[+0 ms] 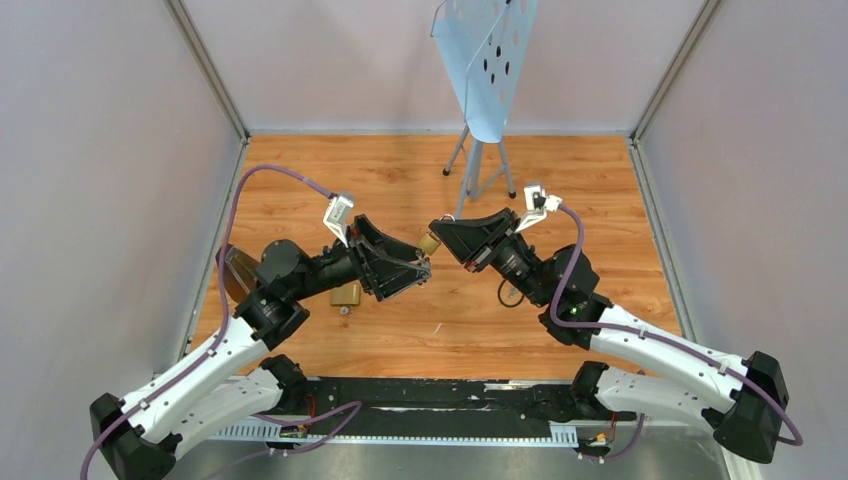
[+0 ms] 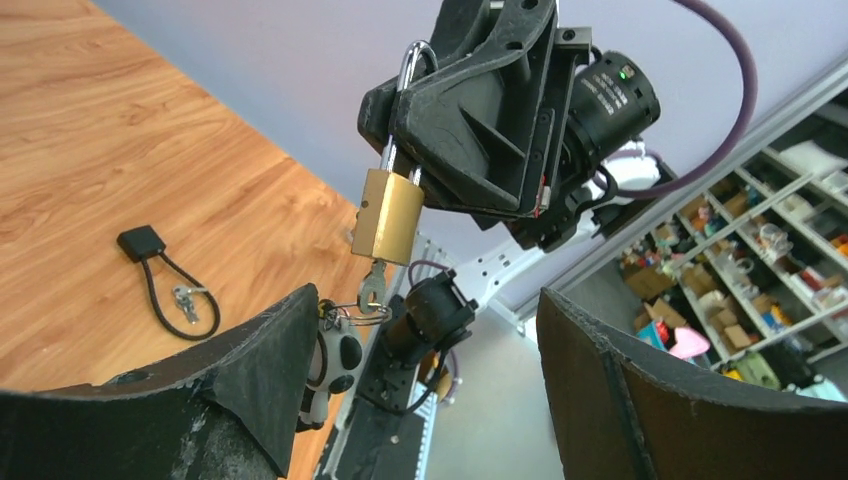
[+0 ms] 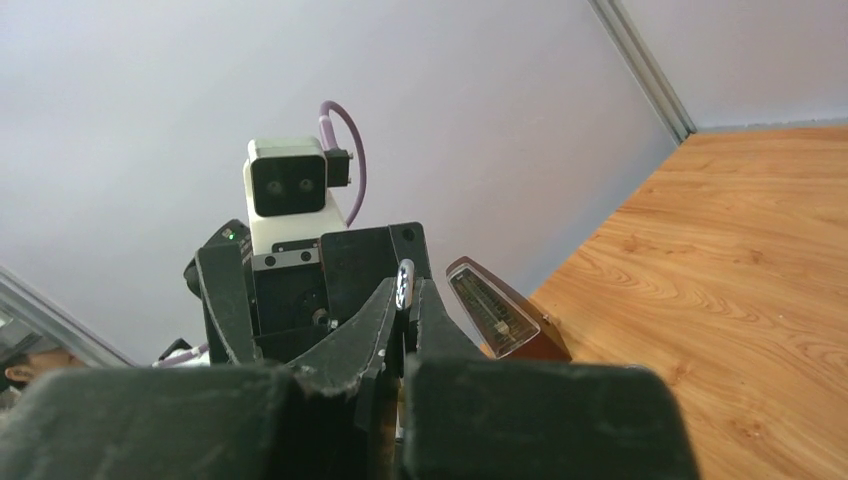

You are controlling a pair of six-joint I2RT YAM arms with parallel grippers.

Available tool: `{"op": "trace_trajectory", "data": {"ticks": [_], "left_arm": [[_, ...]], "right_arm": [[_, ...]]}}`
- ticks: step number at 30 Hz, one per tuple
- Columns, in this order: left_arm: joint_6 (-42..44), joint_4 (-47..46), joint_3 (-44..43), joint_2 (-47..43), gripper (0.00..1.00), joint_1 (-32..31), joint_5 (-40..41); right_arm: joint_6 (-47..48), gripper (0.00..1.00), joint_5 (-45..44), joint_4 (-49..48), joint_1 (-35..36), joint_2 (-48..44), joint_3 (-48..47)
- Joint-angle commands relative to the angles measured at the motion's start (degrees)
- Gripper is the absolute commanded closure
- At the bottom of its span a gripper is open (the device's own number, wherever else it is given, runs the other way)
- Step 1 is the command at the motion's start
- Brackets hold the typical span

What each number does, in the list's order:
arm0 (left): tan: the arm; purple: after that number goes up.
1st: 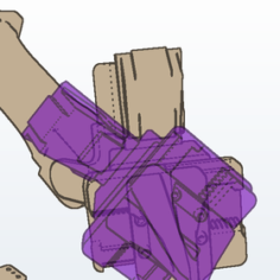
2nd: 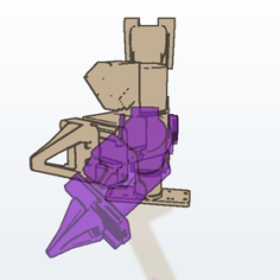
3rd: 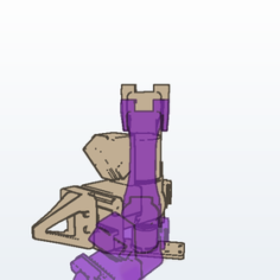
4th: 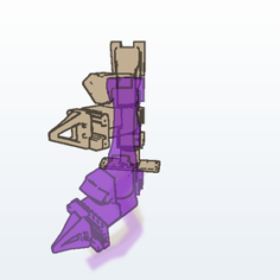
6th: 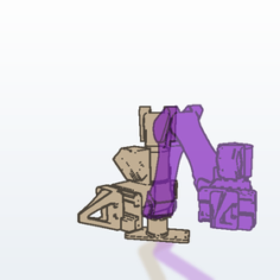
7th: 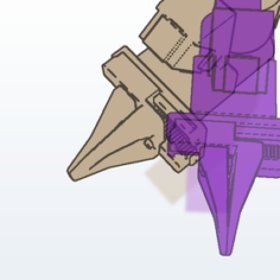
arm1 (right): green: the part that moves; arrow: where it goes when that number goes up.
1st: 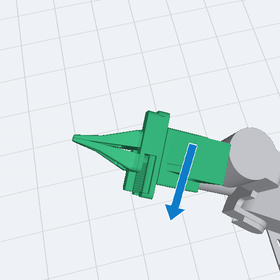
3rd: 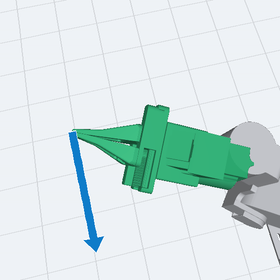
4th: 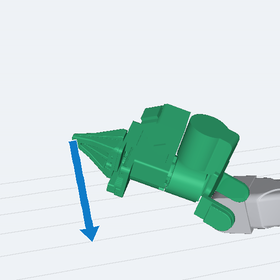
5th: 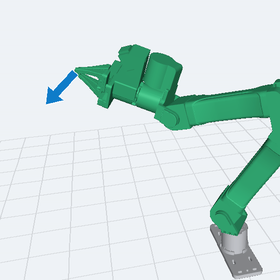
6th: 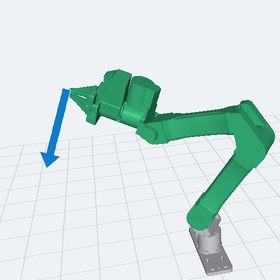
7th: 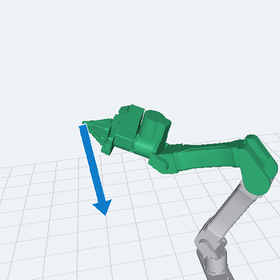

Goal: Lock with the key
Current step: Lock the lock.

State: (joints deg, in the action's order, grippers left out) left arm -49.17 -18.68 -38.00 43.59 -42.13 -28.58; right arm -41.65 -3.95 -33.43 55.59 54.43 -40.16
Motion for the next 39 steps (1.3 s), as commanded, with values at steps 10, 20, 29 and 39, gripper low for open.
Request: {"op": "trace_trajectory", "data": {"ticks": [10,20,29,39], "left_arm": [[10.97,6.41,-6.95,1.72,0.59,0.03,-3.72],[13.55,9.39,-5.69,0.19,0.39,0.03,-8.66],[14.04,10.21,-5.79,1.96,0.91,0.03,-9.59],[19.83,16.42,-5.05,0.0,1.0,0.03,-14.13]], "right_arm": [[1.33,1.0,9.23,-4.0,-0.38,0.43,-1.42],[1.22,1.0,9.26,-3.4,-0.97,0.22,-2.02],[0.69,1.0,9.65,-3.93,-1.1,0.0,-2.02],[2.13,1.0,5.76,-9.08,-2.35,-4.04,1.02]]}}
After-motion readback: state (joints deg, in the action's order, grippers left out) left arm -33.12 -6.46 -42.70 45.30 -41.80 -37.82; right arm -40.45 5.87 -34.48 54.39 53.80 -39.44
